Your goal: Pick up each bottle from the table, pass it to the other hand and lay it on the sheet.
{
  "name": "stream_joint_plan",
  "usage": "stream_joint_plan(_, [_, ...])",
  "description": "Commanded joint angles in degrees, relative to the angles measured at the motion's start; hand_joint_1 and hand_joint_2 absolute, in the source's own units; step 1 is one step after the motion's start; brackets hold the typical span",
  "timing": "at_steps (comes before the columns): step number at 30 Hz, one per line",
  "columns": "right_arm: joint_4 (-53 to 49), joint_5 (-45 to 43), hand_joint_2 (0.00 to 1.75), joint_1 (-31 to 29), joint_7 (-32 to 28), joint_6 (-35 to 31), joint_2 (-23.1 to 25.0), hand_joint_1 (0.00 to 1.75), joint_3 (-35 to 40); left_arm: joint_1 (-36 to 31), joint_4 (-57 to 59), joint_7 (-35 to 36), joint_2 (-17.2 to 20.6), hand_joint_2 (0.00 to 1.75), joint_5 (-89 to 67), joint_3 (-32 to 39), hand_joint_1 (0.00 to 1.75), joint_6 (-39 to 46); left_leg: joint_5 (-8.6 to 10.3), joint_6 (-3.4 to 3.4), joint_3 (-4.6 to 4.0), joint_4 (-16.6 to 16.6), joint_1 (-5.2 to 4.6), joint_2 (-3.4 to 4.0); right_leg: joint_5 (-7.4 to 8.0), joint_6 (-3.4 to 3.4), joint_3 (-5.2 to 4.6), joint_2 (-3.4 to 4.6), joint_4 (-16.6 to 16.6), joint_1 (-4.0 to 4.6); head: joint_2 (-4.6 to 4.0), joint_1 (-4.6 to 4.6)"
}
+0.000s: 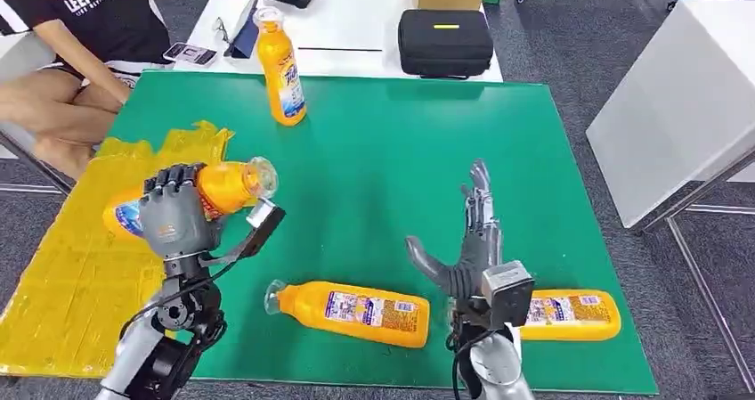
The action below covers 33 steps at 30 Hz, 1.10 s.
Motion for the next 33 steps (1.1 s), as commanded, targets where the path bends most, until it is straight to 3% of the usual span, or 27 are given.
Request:
stream_joint_plan(1, [-3.3, 0.0, 1.75, 1.2, 0.3, 0.0, 0.2, 0.00, -4.5, -7.0, 8.2, 3.8, 8.1, 1.75, -0.2, -15.5, 1.75, -4.1, -0.18, 0.07, 0.37, 0.0, -0.03, -0.05, -0.16, -0.30, 0.38, -0.03, 0.0, 0.02, 0.00, 0.02])
stream_joint_plan(7, [-8.2, 0.7, 1.75, 4.1, 1.4, 1.5, 1.4, 0.00, -9.0, -11.0, 24.4, 2.5, 7.5, 1.75, -0.2, -16.5, 1.75, -4.9, -0.09, 0.02, 0.30, -0.1, -0.04, -0.13, -0.11, -0.28, 0.30, -0.11, 0.0, -0.01, 0.00, 0.00])
stream_joint_plan(13, [-7.6, 2.1, 1.75, 2.6, 1.6, 3.5, 2.7, 0.00, -10.8, -13.2, 38.1, -5.0, 6.2, 1.75, -0.2, -14.3, 1.75, -1.2, -0.16, 0.04, 0.42, 0.0, -0.04, 0.03, -0.11, -0.31, 0.36, 0.06, 0.0, 0.01, 0.00, 0.00])
stream_joint_plan(16, [-7.9, 2.4, 1.75, 2.6, 1.8, 3.5, 2.9, 0.00, -10.8, -14.3, 40.5, -5.4, 6.2, 1.75, -0.2, -14.6, 1.75, -1.2, -0.25, 0.06, 0.57, 0.0, -0.02, -0.02, -0.21, -0.43, 0.52, 0.02, 0.0, 0.05, 0.00, 0.04])
stream_joint_plan(17, [-7.9, 2.5, 1.75, 2.6, 2.0, 3.6, 3.0, 0.00, -10.8, -14.5, 41.6, -5.3, 6.3, 1.75, -0.2, -15.5, 1.75, -1.9, -0.10, 0.03, 0.24, 0.0, -0.01, -0.01, -0.07, -0.24, 0.23, 0.01, 0.0, 0.03, 0.00, 0.02])
stream_joint_plan(20, [-8.0, 2.6, 1.75, 2.7, 2.2, 3.5, 3.0, 0.00, -11.0, -14.3, 42.8, -7.4, 6.4, 1.75, -0.2, -13.1, 1.75, -1.1, -0.29, 0.06, 0.56, 0.1, -0.02, 0.04, -0.23, -0.45, 0.48, 0.07, 0.1, 0.04, 0.00, 0.02])
stream_joint_plan(21, [-8.0, 2.6, 1.75, 2.7, 2.2, 3.5, 3.0, 0.00, -11.1, -14.2, 42.8, -7.6, 6.6, 1.75, -0.2, -13.0, 1.75, -0.8, -0.11, 0.03, 0.24, 0.0, -0.02, -0.01, -0.09, -0.24, 0.20, 0.01, 0.0, 0.01, 0.00, 0.02])
stream_joint_plan(25, [-7.3, 3.0, 1.75, 2.8, 2.5, 3.7, 3.0, 0.00, -11.7, -13.9, 44.3, -8.6, 6.9, 1.75, -0.2, -11.4, 1.75, 1.4, -0.14, 0.04, 0.24, 0.0, 0.00, 0.06, -0.08, -0.24, 0.22, 0.09, 0.0, 0.03, 0.00, 0.02])
stream_joint_plan(33, [-6.7, 4.3, 1.75, 2.4, 3.1, 3.6, 3.1, 0.00, -12.7, -14.2, 45.5, -6.8, 6.5, 1.75, -0.2, -10.9, 1.75, 2.5, -0.17, 0.04, 0.39, 0.0, -0.01, -0.01, -0.13, -0.33, 0.35, 0.03, 0.0, 0.04, 0.00, 0.02])
